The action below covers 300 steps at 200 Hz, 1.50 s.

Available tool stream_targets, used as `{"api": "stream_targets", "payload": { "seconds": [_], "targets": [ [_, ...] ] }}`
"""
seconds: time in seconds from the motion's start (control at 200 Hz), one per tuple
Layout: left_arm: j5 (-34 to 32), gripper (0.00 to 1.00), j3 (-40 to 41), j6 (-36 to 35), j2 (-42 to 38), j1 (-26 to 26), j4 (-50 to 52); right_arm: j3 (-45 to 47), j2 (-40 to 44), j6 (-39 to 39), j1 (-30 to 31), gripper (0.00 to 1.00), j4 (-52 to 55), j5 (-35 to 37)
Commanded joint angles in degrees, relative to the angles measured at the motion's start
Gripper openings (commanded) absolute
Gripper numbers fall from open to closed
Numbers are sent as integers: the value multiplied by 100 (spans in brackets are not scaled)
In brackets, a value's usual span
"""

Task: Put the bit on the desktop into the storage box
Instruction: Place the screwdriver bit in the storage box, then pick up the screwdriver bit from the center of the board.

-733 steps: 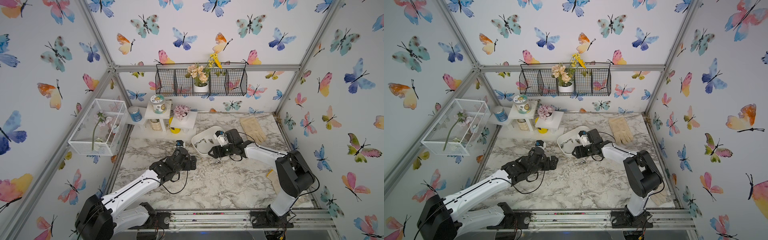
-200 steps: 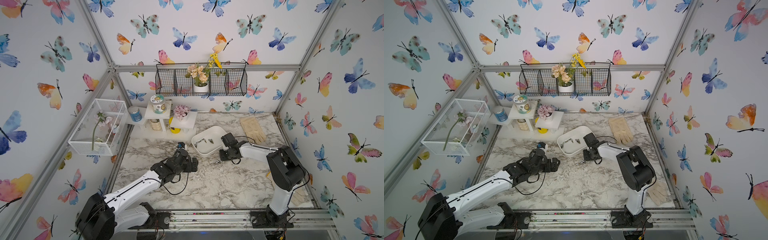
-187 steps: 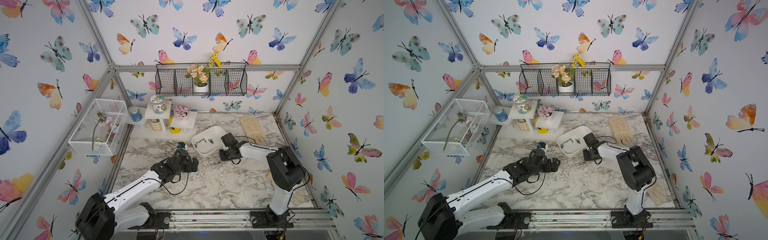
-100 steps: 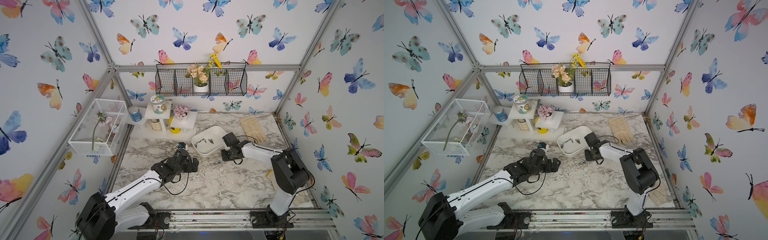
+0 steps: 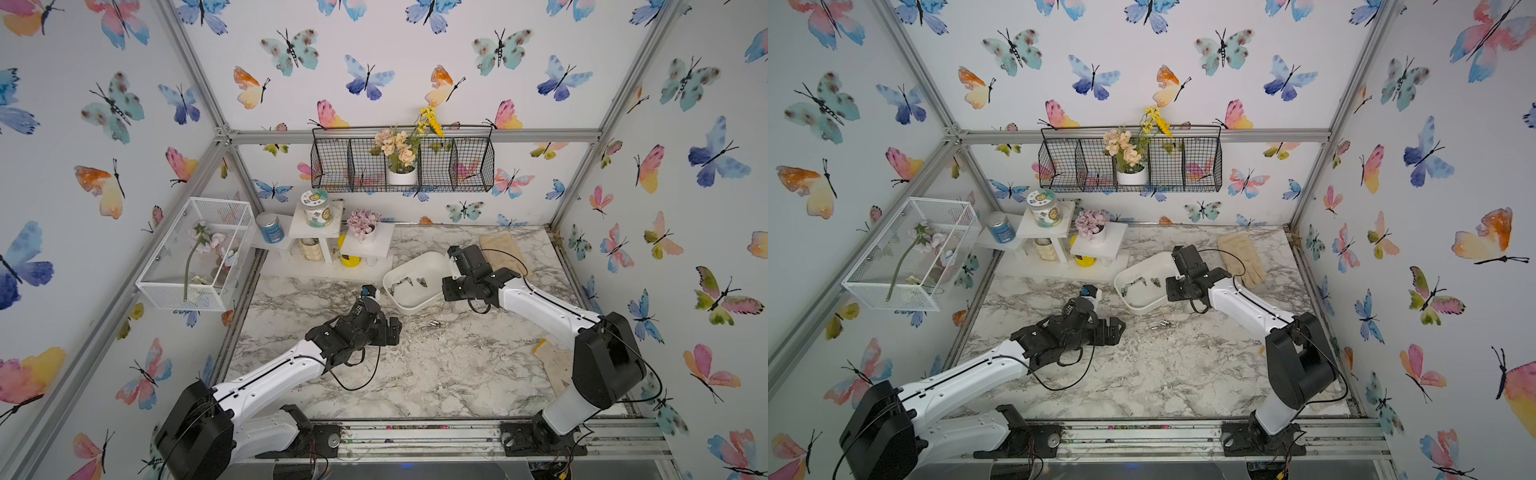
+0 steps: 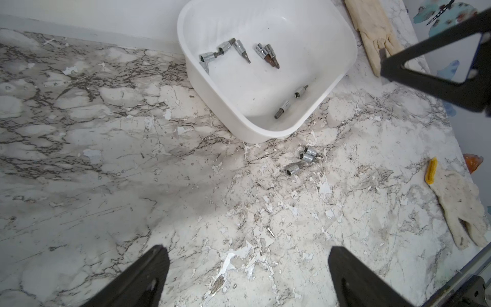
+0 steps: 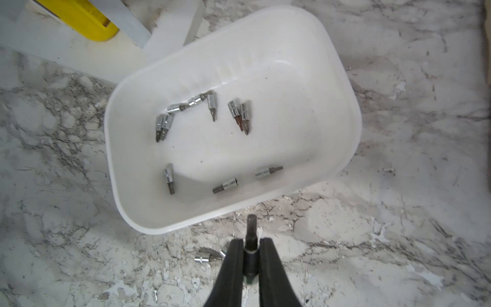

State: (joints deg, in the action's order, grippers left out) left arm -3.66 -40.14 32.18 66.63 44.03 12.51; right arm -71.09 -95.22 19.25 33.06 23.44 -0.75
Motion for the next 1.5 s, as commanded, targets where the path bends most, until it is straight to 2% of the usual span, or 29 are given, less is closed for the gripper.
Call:
{"api": "stream_targets", "payload": {
  "seconds": [0.0, 0.395, 0.501, 0.681, 0.976, 1.231, 1.497],
  "targets": [
    [243, 99, 139, -103, 24, 61, -290, -441, -460, -157, 8, 13, -247, -469],
    [576, 99, 292, -479, 269, 167, -651, -1661, -1973, -233, 8, 15, -317, -723],
    [580, 100, 259, -546, 448, 211, -758, -1766, -2114, -229, 8, 18, -314, -723],
    [569, 97, 164, -654, 767, 244, -958, -1735, -2003, -246, 9, 30, -276, -605],
    [594, 87, -362, -1036, 1505, 441, -1063, -1275, -1057, -290, 8, 40, -182, -209],
    [454, 82, -992, -1453, 2282, 650, -865, -118, 368, -65, -54, 56, -269, 481],
    [514, 77, -1422, -1640, 2910, 704, -840, 1063, 1711, 158, -71, 64, -440, 1292]
  ]
}}
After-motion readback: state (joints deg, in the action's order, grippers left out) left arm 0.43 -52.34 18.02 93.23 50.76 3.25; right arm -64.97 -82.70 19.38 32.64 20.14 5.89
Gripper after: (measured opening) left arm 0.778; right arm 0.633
